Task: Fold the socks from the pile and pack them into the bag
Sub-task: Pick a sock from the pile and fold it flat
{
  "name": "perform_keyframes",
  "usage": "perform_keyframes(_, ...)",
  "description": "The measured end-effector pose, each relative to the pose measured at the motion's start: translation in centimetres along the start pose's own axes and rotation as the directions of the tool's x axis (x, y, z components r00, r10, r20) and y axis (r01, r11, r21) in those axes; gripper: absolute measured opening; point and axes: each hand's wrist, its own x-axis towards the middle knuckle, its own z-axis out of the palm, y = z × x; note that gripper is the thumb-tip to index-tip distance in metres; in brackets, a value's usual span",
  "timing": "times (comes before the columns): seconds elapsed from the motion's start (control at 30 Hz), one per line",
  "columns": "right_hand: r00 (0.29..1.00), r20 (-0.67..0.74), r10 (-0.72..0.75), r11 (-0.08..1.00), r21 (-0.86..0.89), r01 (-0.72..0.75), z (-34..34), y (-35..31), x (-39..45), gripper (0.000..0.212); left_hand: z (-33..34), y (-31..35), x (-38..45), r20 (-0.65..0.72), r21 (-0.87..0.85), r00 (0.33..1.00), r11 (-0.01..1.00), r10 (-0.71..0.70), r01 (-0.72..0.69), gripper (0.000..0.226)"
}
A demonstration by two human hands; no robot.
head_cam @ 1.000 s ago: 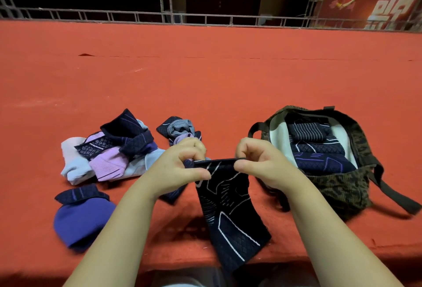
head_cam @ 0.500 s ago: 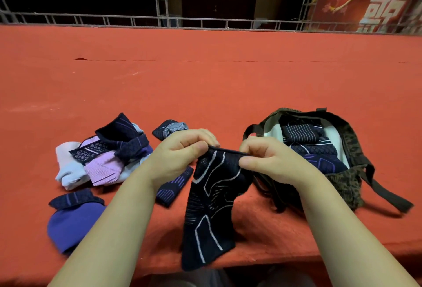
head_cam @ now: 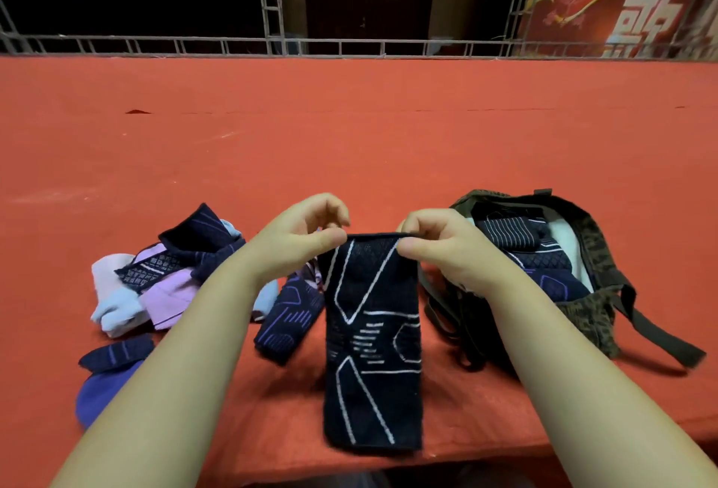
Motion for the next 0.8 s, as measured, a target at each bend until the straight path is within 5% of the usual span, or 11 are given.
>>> perform_keyframes(0.07,0.997,-0.076,0.032,0.988,-0.147,-0.042,-1.2,-0.5,2.0,0.022,-1.0,0.5,2.4,-0.002,0.252,0.999,0.967,-0.041,0.04,0.019)
perform_keyframes(0.17,0.983,-0.181,0.006,0.947,-0.314,-0.063,-3.3,-2.2,5.2,0.024,-2.6,2.5,6.4,-0.024,0.688,1.0,0.725,-0.003,0.018,0.015)
perform_keyframes(0.27,0.97,-0.223,-0.091,0.892,-0.452,-0.02,-4.6,-3.6,6.7,0.026,-3.5,4.1,8.6,0.0,0.791,0.999,0.612,0.047,-0.028,0.017)
perform_keyframes(0.43,0.995,-0.037,0.088,0.847,-0.523,-0.094,-4.3,-0.5,4.4,0.019,-1.6,1.1,6.6,0.209,0.672,0.975,0.735,-0.072,-0.089,0.007)
perform_keyframes(0.6,0.911,0.27,0.311,0.87,-0.466,-0.159,-0.6,5.5,-1.3,0.016,3.3,-5.5,0.8,0.355,0.397,0.855,0.889,-0.378,0.228,0.017)
perform_keyframes(0.8,0.897,0.212,0.387,0.922,-0.072,-0.381,2.0,9.4,-5.2,0.015,5.8,-8.8,-2.8,0.489,0.012,0.706,0.813,-0.512,0.582,0.012)
